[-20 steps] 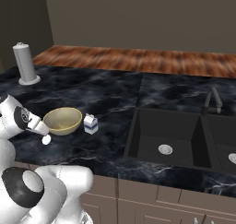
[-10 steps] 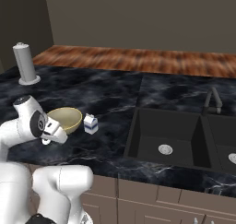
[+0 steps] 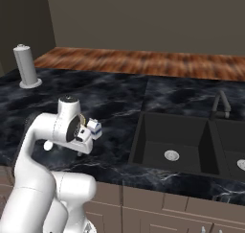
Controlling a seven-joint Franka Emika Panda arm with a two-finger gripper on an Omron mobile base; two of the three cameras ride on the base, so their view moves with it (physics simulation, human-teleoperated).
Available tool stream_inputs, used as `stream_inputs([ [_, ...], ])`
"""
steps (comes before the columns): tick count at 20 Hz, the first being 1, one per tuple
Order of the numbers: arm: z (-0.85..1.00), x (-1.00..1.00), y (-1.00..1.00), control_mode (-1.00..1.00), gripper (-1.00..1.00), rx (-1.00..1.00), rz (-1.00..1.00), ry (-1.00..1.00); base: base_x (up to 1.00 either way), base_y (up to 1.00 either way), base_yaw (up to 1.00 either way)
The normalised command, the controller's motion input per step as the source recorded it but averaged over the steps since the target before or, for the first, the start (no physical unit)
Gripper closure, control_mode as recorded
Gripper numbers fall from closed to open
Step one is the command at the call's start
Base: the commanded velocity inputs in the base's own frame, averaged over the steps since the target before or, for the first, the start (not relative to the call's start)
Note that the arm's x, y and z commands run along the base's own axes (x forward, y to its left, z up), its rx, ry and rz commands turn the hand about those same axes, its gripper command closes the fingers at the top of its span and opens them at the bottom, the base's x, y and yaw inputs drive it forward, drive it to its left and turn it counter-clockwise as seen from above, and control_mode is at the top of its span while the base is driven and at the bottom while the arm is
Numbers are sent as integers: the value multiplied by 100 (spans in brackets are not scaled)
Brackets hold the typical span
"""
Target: Gather the eggs and milk located in the vicinity of the sink area and place them right next to the bowl.
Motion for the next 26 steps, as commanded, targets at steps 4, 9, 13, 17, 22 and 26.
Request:
stream_inputs([
  [4, 2, -3, 1, -100, -100, 1, 5, 2, 0, 0, 0],
  [9, 5, 0, 12, -100, -100, -5, 0, 0, 0, 0, 0],
  [13, 0, -3, 10, -100, -100, 0, 2, -1, 0, 0, 0],
  [17, 0, 0, -6, -100, -100, 0, 0, 0, 0, 0, 0],
  [22, 0, 0, -10, 100, -100, 0, 0, 0, 0, -71, 1],
  [26, 0, 0, 0, 100, -100, 0, 0, 0, 0, -100, 2],
])
